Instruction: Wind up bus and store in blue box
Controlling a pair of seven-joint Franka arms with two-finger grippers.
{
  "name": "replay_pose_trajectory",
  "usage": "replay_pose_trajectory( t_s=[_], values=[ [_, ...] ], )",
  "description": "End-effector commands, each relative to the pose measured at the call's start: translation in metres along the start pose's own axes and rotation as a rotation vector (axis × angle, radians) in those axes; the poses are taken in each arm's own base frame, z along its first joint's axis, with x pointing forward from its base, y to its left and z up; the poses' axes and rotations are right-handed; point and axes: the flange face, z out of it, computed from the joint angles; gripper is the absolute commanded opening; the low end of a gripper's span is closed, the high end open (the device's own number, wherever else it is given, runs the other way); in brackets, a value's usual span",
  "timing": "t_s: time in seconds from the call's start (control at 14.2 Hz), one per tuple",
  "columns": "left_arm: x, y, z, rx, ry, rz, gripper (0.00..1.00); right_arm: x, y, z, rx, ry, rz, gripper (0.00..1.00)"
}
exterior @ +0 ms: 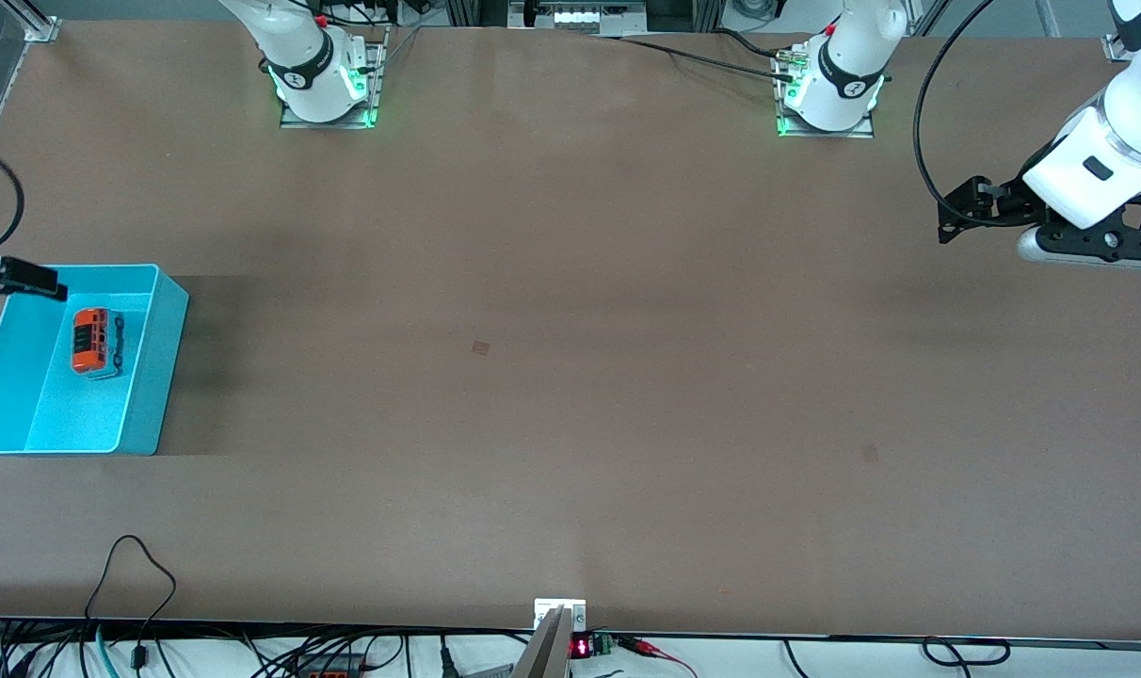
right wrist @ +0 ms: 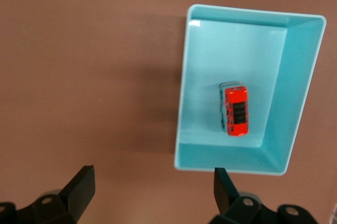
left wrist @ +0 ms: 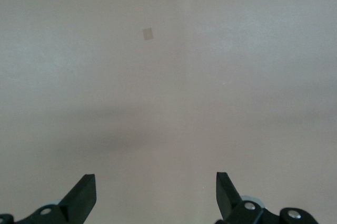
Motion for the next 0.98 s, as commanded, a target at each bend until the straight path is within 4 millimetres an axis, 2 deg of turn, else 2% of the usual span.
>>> replay_pose_trajectory(
  t_s=[0.0,0.14,0.28,0.49,0.91],
  values=[
    [0.003,0.001,-0.006,-0.009,-0.007,-0.001,1.00,-0.029,-0.050,-0.053,-0.028,-0.008,0.003,1.00],
    [0.003,0.001,-0.006,-0.009,-0.007,-0.001,1.00,-0.044,-0.066,-0.078,-0.004,0.035,0.067,1.00],
    [0.003,0.001,-0.006,-0.009,-0.007,-0.001,1.00,-0.042,-0.077,-0.079,0.001,0.040,0.056,1.00],
    [0.003,0.001,-0.006,-0.009,-0.007,-0.002,1.00,-0.041,-0.072,-0.075,0.013,0.037,0.071,1.00],
    [0.003,0.002,-0.006,-0.009,-0.007,0.001,1.00,-0.040,-0.075,-0.070,0.049,0.032,0.122,1.00]
  ],
)
